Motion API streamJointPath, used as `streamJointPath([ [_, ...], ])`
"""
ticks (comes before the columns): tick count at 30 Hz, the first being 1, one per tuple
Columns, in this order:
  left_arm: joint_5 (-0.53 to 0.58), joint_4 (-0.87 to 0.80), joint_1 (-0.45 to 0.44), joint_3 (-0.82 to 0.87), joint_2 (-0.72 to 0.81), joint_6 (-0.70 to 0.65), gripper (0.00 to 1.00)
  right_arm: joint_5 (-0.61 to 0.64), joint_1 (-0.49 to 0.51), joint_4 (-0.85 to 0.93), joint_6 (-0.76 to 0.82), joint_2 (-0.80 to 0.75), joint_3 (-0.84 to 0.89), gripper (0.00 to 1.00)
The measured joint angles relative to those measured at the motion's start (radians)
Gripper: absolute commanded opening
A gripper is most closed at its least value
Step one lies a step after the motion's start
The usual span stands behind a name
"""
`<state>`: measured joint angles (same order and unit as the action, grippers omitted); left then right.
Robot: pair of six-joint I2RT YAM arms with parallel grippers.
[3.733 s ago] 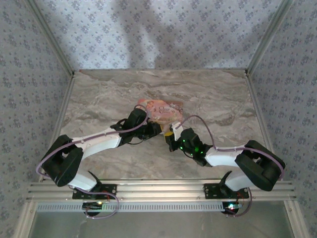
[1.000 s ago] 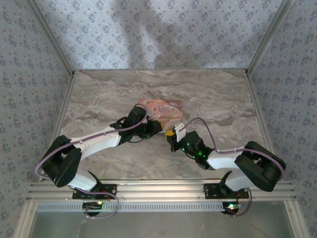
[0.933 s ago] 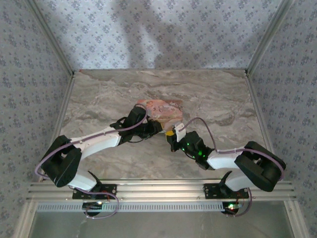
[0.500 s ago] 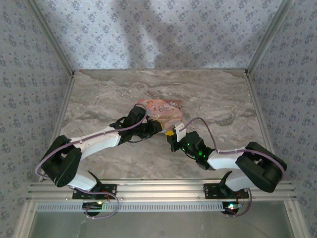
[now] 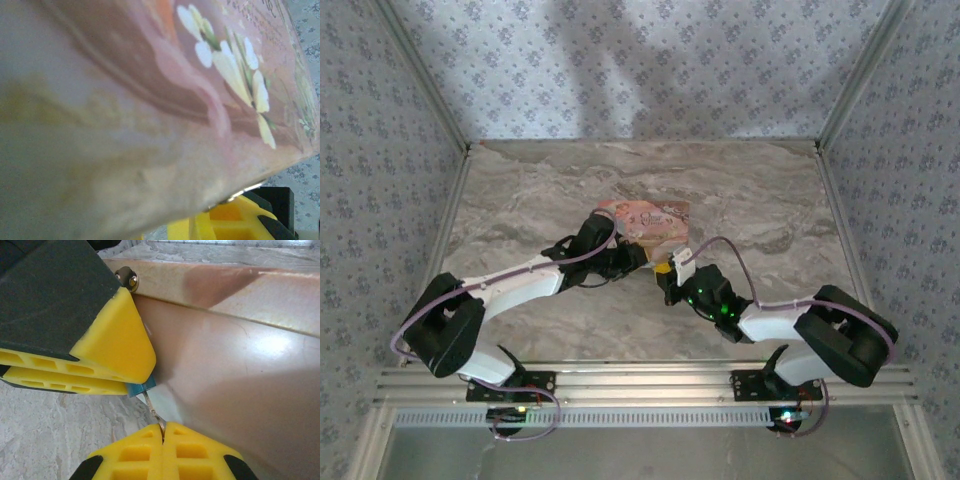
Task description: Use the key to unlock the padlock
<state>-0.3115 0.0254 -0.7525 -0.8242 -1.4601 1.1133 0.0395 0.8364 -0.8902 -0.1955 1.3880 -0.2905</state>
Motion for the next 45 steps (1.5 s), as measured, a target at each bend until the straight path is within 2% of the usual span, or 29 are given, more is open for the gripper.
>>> streamJointPath([
  [14,0.001,0.000,0.008,0.000,0.000,0.000,0.23,0.015,0.004,-0.053,0.040,0.052,-0.016,0.00],
  [45,0.027,0.002,0.013,-0.006,0.000,0.007,0.23,-0.005,-0.008,-0.018,0.039,0.073,-0.065,0.00],
])
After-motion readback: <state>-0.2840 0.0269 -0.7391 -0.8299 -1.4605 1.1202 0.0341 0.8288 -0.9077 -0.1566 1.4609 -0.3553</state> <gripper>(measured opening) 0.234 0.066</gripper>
